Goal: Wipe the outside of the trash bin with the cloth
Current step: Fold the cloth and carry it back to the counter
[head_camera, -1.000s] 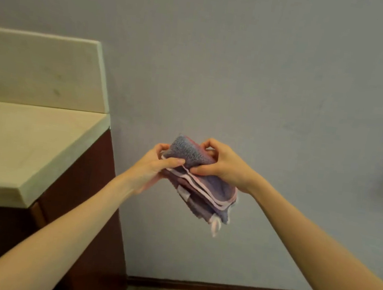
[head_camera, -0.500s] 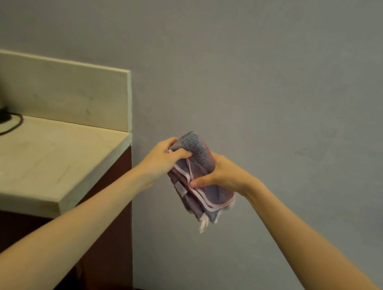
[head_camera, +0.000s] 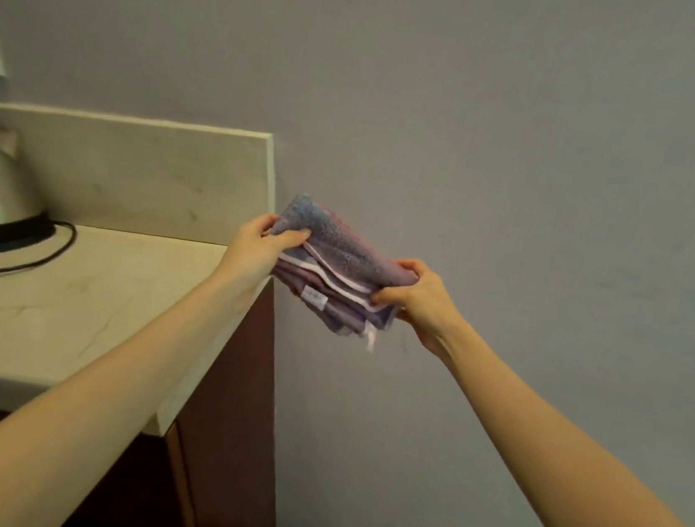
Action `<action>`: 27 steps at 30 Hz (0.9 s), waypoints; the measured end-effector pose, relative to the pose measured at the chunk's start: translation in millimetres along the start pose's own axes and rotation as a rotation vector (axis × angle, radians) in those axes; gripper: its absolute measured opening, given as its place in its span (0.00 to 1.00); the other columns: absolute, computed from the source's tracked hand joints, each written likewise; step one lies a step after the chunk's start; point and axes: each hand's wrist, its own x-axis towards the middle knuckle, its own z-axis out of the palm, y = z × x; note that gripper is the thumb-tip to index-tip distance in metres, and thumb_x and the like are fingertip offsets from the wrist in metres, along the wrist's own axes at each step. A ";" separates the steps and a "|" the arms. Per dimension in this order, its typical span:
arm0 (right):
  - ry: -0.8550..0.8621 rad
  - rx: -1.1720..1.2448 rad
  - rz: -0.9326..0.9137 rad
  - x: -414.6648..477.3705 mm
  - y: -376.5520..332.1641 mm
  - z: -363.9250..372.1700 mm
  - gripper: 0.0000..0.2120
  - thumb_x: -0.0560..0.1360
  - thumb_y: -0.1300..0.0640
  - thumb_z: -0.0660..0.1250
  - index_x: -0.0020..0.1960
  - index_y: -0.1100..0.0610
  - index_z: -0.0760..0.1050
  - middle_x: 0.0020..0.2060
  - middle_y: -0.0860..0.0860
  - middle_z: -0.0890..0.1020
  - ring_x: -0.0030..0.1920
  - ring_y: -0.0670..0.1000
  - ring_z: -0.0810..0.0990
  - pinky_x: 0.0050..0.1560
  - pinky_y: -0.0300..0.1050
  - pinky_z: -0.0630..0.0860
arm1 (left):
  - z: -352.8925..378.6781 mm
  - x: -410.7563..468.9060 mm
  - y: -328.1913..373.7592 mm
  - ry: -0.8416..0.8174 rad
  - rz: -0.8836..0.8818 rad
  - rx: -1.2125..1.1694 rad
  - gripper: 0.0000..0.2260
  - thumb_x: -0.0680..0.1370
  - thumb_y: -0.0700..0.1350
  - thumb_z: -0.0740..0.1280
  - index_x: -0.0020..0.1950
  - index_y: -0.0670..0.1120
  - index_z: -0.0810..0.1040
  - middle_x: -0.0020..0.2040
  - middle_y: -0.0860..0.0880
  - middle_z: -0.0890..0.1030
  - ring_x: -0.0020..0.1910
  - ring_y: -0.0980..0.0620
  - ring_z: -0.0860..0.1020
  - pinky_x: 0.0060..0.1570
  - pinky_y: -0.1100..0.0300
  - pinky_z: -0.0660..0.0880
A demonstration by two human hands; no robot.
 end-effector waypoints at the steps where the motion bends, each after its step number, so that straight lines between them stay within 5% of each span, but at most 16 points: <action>1: 0.012 0.065 0.005 4.7 -0.8 8.9 0.26 0.60 0.74 0.72 0.54 0.58 0.73 0.44 0.55 0.78 0.41 0.52 0.78 0.36 0.46 0.77 | -9.5 5.4 0.5 0.004 -0.005 0.006 0.04 0.73 0.39 0.69 0.45 0.43 0.76 0.42 0.42 0.80 0.39 0.47 0.79 0.40 0.56 0.74; 6: 0.051 0.265 0.028 28.6 -7.6 60.4 0.25 0.65 0.72 0.72 0.56 0.56 0.69 0.44 0.54 0.78 0.34 0.48 0.80 0.27 0.39 0.75 | -58.3 29.7 -3.2 0.144 -0.110 0.044 0.11 0.75 0.42 0.69 0.52 0.42 0.70 0.41 0.45 0.78 0.36 0.49 0.78 0.32 0.55 0.78; 12: 0.089 0.131 -0.025 64.7 -3.8 123.8 0.28 0.67 0.70 0.72 0.59 0.57 0.60 0.52 0.60 0.73 0.45 0.56 0.79 0.40 0.47 0.79 | -113.5 61.6 -20.0 0.246 -0.216 -0.003 0.04 0.75 0.33 0.63 0.40 0.35 0.74 0.23 0.45 0.79 0.20 0.50 0.78 0.18 0.61 0.74; 14: 0.067 0.063 -0.077 76.3 -2.0 142.0 0.28 0.68 0.70 0.71 0.59 0.56 0.59 0.50 0.58 0.72 0.45 0.55 0.78 0.40 0.46 0.78 | -127.7 74.9 -30.6 0.296 -0.212 0.052 0.02 0.75 0.32 0.63 0.46 0.33 0.72 0.31 0.41 0.81 0.26 0.47 0.80 0.26 0.57 0.77; 16: 0.053 -0.015 -0.129 87.7 0.6 160.4 0.27 0.67 0.70 0.71 0.57 0.56 0.60 0.52 0.58 0.70 0.48 0.58 0.78 0.43 0.50 0.79 | -140.8 85.8 -41.2 0.376 -0.190 0.180 0.16 0.74 0.34 0.66 0.59 0.35 0.67 0.48 0.37 0.77 0.42 0.44 0.78 0.45 0.48 0.78; 18: 0.039 -0.107 -0.161 99.4 3.0 177.0 0.23 0.66 0.69 0.72 0.54 0.56 0.64 0.54 0.57 0.67 0.50 0.57 0.76 0.45 0.50 0.79 | -151.8 94.5 -47.4 0.409 -0.135 0.280 0.19 0.72 0.35 0.68 0.59 0.42 0.65 0.52 0.40 0.74 0.49 0.44 0.75 0.55 0.44 0.74; 22: -0.036 -0.295 -0.185 118.7 9.2 197.8 0.25 0.65 0.68 0.73 0.61 0.62 0.71 0.62 0.59 0.65 0.57 0.57 0.73 0.56 0.44 0.74 | -165.8 107.1 -53.7 0.318 -0.065 0.450 0.20 0.72 0.35 0.69 0.56 0.46 0.63 0.53 0.41 0.74 0.51 0.44 0.75 0.53 0.51 0.73; 25: -0.110 -0.400 -0.228 122.5 19.5 201.9 0.31 0.69 0.66 0.71 0.70 0.62 0.65 0.68 0.58 0.59 0.66 0.56 0.66 0.56 0.29 0.62 | -171.5 111.2 -63.6 0.246 -0.041 0.658 0.20 0.72 0.36 0.70 0.60 0.40 0.65 0.54 0.39 0.76 0.55 0.42 0.75 0.49 0.54 0.69; 27: -0.156 -0.376 -0.236 120.9 27.2 200.2 0.31 0.72 0.64 0.69 0.72 0.60 0.63 0.71 0.57 0.54 0.66 0.55 0.65 0.58 0.30 0.62 | -172.3 111.4 -70.0 0.245 -0.063 0.767 0.21 0.74 0.38 0.68 0.64 0.37 0.66 0.59 0.37 0.77 0.58 0.40 0.75 0.51 0.53 0.69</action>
